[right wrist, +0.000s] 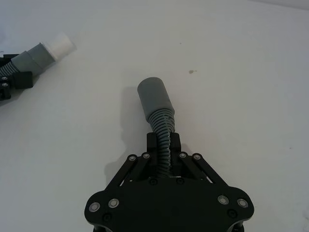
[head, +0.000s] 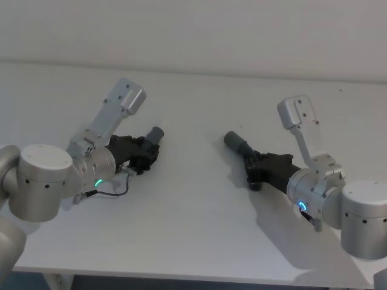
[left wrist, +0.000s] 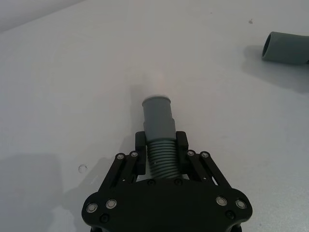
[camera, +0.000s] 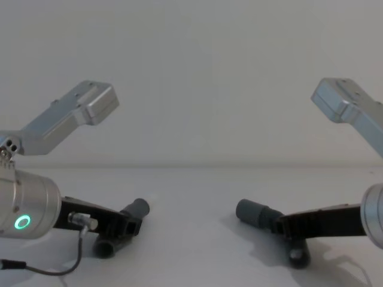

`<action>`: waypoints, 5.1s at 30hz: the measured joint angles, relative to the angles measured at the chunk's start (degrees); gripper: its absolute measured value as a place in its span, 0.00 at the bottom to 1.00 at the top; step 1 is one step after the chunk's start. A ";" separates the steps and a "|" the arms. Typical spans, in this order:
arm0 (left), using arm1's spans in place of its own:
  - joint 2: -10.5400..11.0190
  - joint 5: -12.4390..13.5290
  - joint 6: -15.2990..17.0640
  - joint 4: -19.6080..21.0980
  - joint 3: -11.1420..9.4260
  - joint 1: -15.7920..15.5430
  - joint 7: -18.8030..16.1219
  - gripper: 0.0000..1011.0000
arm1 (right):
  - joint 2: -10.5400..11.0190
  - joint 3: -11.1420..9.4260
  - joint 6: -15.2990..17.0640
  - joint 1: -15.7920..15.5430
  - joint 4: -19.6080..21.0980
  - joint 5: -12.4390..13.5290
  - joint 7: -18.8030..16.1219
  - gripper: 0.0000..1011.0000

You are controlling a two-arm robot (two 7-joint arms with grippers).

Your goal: Use both hands to pick up one end of the pipe from the table, align the ends, and insert them.

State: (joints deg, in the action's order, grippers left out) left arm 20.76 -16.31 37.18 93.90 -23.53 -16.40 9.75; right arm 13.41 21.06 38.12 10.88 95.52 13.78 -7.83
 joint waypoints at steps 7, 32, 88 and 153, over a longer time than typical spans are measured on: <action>0.00 0.00 0.00 0.00 0.00 0.00 0.00 0.35 | -0.01 0.00 0.01 0.00 0.00 0.00 0.00 0.14; 0.94 2.55 -1.92 2.84 0.20 0.70 -1.23 0.35 | 2.22 -1.38 -8.37 0.09 2.08 -1.33 -2.76 0.13; 15.74 -0.57 -17.03 1.92 -6.73 -12.20 34.31 0.35 | 22.88 -4.60 -29.44 -2.85 5.95 3.58 -27.67 0.13; 16.88 -2.37 -20.14 -0.76 -13.99 -19.50 42.63 0.35 | 25.27 -0.76 -28.50 0.50 3.76 9.34 -30.58 0.13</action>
State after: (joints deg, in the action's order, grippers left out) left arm 37.65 -18.68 17.04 93.13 -37.51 -35.90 52.38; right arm 38.68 20.31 9.62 11.38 99.28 23.12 -38.41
